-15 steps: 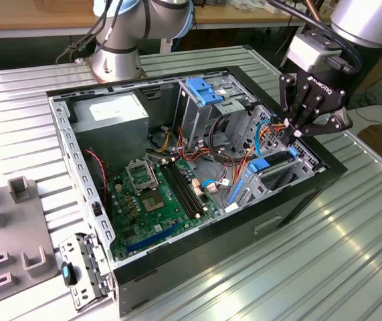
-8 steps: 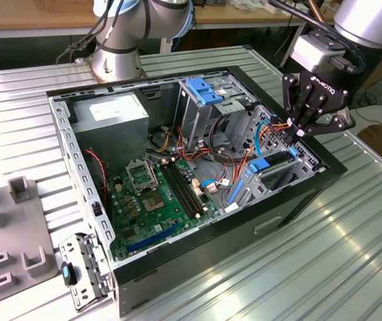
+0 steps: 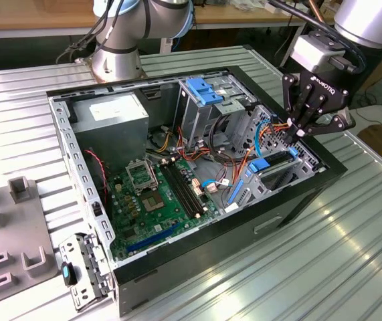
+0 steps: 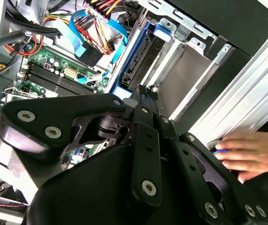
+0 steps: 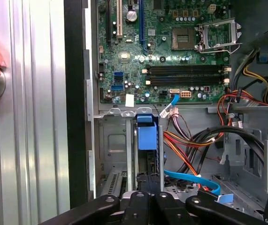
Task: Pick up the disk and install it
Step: 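Insert the first disk wire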
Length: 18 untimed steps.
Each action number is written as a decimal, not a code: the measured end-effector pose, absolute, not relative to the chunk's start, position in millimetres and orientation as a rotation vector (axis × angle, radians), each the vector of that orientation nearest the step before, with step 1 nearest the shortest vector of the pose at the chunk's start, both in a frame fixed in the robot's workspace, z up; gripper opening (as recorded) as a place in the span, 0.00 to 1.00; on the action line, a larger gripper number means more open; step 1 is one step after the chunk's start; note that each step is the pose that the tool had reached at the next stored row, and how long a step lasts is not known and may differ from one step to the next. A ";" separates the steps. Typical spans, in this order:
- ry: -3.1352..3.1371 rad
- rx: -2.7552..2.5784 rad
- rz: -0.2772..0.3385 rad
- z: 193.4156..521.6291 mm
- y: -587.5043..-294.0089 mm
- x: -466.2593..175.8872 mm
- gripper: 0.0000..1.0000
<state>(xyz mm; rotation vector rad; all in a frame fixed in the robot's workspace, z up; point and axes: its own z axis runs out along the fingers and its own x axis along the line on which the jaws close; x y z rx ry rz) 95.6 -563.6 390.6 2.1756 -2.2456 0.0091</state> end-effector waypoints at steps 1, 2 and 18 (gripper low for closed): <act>-2.246 2.176 0.009 390.6 -563.6 95.6 0.11; -2.245 2.176 0.009 390.6 -563.6 95.9 0.11; -1.985 2.400 0.036 386.8 -561.9 124.7 0.11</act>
